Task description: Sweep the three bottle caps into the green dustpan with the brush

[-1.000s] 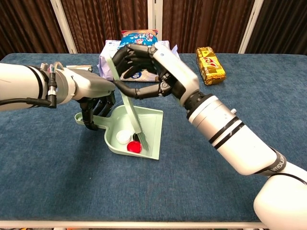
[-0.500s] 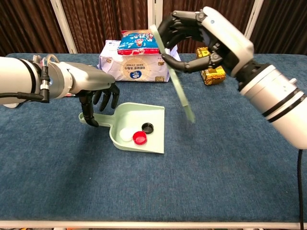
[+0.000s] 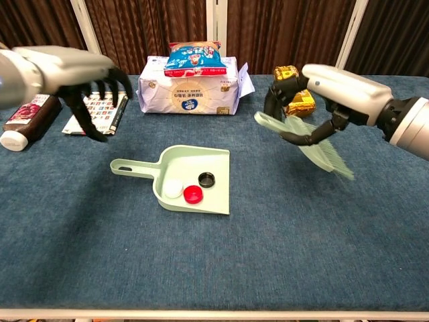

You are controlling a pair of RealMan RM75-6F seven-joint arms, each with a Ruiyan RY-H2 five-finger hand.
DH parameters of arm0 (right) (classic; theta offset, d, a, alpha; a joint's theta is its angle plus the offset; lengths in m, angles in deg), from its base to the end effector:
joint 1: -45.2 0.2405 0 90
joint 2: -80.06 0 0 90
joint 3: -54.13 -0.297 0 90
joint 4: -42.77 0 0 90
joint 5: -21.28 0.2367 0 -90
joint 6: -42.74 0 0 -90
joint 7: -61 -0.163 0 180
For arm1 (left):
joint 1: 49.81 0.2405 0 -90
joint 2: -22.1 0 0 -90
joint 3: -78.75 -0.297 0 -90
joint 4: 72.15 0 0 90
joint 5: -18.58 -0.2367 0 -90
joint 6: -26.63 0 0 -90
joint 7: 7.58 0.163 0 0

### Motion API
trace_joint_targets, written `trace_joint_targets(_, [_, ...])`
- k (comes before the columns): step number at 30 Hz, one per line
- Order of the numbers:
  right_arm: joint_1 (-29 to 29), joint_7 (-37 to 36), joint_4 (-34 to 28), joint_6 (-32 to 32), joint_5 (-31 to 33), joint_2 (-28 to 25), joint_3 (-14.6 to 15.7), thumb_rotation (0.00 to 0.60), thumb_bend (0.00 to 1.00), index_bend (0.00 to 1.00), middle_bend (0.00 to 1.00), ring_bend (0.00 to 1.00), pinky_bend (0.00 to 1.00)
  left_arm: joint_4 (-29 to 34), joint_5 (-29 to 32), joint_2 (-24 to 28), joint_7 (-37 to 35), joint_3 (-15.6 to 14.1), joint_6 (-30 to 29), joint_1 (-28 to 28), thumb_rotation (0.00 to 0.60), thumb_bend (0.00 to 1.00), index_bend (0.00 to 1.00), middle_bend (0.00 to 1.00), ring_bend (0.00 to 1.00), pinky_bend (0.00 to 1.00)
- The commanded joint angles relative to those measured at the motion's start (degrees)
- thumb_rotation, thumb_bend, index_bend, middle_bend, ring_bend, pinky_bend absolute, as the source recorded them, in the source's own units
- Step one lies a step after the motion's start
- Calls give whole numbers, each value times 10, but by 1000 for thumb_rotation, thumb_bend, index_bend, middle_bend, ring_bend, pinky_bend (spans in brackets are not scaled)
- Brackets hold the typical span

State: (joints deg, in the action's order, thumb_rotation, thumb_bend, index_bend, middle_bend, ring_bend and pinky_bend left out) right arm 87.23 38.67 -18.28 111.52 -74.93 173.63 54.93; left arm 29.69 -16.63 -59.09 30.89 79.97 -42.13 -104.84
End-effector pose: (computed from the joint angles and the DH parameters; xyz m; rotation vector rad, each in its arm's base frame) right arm -0.2046 -0.3827 -0.0543 2.0618 -0.8936 1.3193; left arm -0.1529 0.3831 -0.0140 -1.8155 -0.9036 -0.6310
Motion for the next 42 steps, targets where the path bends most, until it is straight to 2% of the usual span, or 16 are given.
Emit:
trace_joint_targets(1, [8, 104, -7, -64, 3, -24, 21, 600, 620, 732, 685, 282, 267, -11, -79, 38, -90, -17, -49, 72, 600, 52, 244, 322, 300, 321])
trace_joint_targets(3, [8, 142, -6, -87, 15, -21, 21, 600, 601, 696, 660, 256, 250, -31, -120, 43, -138, -21, -69, 104, 600, 49, 245, 323, 300, 320])
trace_joint_targets(5, [8, 178, -12, -120, 32, -21, 21, 600, 575, 610, 603, 200, 209, -54, -157, 42, -179, -26, -94, 135, 600, 45, 245, 322, 300, 318])
trace_joint_targets(8, [7, 207, -36, -154, 60, -27, 17, 600, 558, 333, 407, 33, 33, -84, -185, 40, -216, -30, -118, 171, 600, 42, 260, 323, 300, 314])
trace_joint_targets(10, [2, 218, -55, -165, 79, -34, 12, 600, 539, 188, 304, 0, 0, -101, -198, 41, -243, -31, -125, 194, 600, 41, 271, 323, 300, 310])
trace_joint_targets(11, [-4, 222, -63, -161, 87, -39, 9, 600, 518, 146, 274, 0, 0, -111, -204, 42, -259, -31, -127, 207, 600, 41, 272, 323, 300, 309])
trace_joint_targets(14, [-30, 213, -77, -129, 100, -55, 4, 600, 380, 29, 181, 0, 0, -130, -220, 46, -285, -33, -133, 233, 600, 40, 272, 323, 300, 302])
trace_joint_targets(19, [-91, 135, -85, -34, 111, -92, -10, 600, 230, 3, 167, 0, 0, -170, -252, 44, -320, -35, -161, 283, 600, 40, 273, 323, 300, 288])
trace_joint_targets(21, [-118, 123, -94, 9, 114, -112, -14, 600, 216, 3, 192, 0, 1, -186, -263, 45, -329, -34, -171, 301, 600, 40, 276, 323, 300, 287])
trace_joint_targets(25, [-170, 112, -126, 63, 128, -162, -13, 600, 272, 49, 236, 8, 86, -202, -291, 59, -342, -41, -186, 332, 600, 41, 283, 324, 292, 258])
trace_joint_targets(27, [-197, 82, -167, 84, 131, -197, -7, 600, 291, 61, 227, 8, 91, -194, -303, 78, -341, -51, -189, 350, 600, 41, 287, 324, 265, 241])
trace_joint_targets(30, [-236, 88, -205, 134, 125, -230, 0, 600, 304, 63, 206, 1, 94, -177, -314, 95, -325, -59, -208, 376, 600, 40, 287, 323, 250, 229])
trace_joint_targets(34, [-280, 112, -248, 187, 108, -253, 13, 600, 305, 62, 181, 0, 67, -146, -327, 107, -304, -61, -234, 407, 600, 40, 287, 319, 245, 219])
trace_joint_targets(38, [-313, 147, -263, 225, 91, -254, 23, 600, 309, 52, 168, 0, 29, -121, -344, 110, -293, -59, -255, 431, 600, 41, 287, 312, 233, 204])
trace_joint_targets(42, [-329, 153, -277, 216, 103, -264, 23, 600, 316, 49, 166, 0, 3, -120, -360, 112, -294, -49, -259, 443, 600, 41, 287, 312, 233, 203])
